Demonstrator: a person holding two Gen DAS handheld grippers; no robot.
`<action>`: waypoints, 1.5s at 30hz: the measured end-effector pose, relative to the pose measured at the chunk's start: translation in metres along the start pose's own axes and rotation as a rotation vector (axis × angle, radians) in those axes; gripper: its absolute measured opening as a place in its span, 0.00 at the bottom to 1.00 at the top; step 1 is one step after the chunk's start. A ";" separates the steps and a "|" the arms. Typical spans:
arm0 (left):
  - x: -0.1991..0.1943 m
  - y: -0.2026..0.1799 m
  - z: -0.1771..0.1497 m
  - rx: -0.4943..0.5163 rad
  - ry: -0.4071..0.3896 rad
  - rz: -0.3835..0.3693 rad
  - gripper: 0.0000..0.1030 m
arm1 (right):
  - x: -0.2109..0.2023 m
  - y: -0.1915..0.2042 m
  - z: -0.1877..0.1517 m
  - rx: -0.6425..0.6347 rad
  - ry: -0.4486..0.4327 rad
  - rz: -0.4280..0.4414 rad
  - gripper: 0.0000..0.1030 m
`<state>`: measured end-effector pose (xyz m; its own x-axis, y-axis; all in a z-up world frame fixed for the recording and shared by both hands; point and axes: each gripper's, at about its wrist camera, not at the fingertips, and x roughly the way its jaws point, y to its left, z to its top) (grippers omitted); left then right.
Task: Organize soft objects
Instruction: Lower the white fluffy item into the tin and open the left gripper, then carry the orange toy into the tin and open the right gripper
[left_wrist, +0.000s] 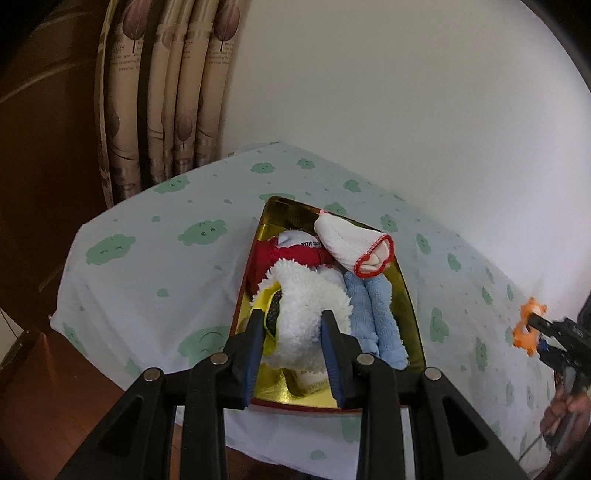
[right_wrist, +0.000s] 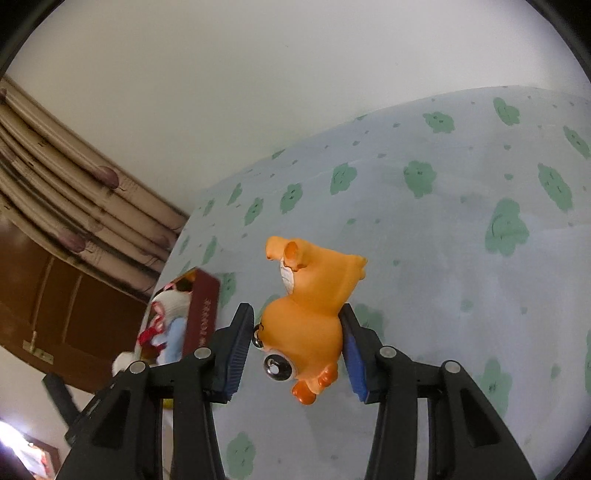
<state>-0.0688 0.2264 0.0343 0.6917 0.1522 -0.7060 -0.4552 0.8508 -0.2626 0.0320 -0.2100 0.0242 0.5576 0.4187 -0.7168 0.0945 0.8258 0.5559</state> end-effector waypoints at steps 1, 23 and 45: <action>0.003 0.000 0.000 0.002 -0.002 0.008 0.30 | 0.000 0.002 -0.003 -0.004 0.001 0.003 0.43; 0.034 -0.004 -0.009 0.024 0.028 0.048 0.52 | 0.015 0.082 -0.029 -0.162 0.088 0.109 0.43; -0.042 0.010 -0.022 -0.012 -0.217 0.327 0.61 | 0.149 0.234 -0.061 -0.539 0.315 0.226 0.44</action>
<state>-0.1148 0.2176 0.0467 0.6108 0.5185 -0.5984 -0.6770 0.7339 -0.0551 0.0868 0.0685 0.0219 0.2399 0.6268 -0.7413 -0.4680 0.7437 0.4774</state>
